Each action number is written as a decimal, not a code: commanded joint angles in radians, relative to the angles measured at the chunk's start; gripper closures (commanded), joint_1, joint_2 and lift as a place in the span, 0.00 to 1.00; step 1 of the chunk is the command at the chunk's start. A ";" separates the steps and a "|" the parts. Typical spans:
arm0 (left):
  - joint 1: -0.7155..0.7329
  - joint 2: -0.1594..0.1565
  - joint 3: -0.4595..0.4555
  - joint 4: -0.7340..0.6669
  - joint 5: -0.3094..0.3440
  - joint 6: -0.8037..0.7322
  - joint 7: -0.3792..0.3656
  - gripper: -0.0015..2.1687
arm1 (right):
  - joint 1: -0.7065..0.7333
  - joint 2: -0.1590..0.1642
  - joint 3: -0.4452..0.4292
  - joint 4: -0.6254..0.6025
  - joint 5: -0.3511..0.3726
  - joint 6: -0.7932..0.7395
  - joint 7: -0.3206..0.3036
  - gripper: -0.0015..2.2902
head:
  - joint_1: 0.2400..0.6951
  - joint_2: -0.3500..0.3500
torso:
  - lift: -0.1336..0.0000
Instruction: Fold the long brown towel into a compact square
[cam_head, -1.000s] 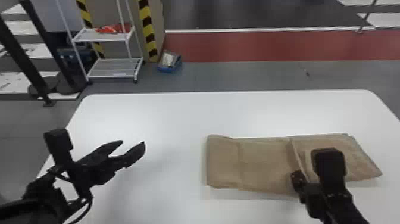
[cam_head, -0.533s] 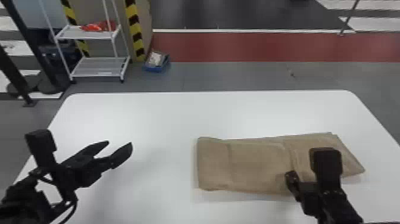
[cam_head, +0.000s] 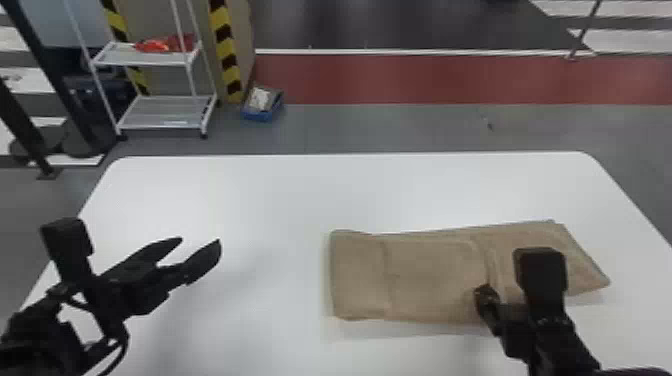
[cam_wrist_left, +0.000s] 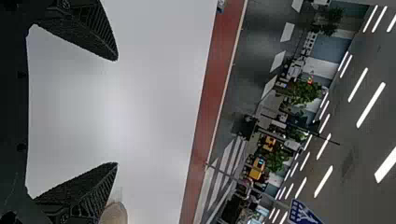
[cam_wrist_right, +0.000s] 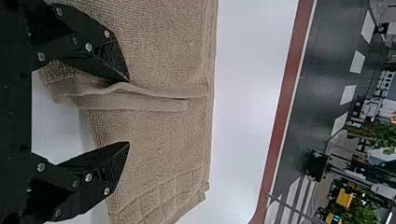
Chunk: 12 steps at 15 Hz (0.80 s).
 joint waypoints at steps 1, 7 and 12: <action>0.001 0.002 0.001 0.001 0.000 0.000 -0.001 0.04 | 0.000 0.005 0.001 0.010 0.000 -0.013 0.001 0.22 | 1.00 0.50 | 0.06; 0.005 0.005 0.005 0.001 0.000 -0.003 -0.008 0.04 | 0.000 0.005 -0.005 0.031 -0.011 -0.053 0.001 0.32 | 1.00 0.51 | 0.06; 0.009 0.006 0.004 0.003 -0.005 0.000 -0.016 0.04 | 0.000 0.005 -0.005 0.043 -0.014 -0.078 0.002 0.32 | 1.00 0.51 | 0.06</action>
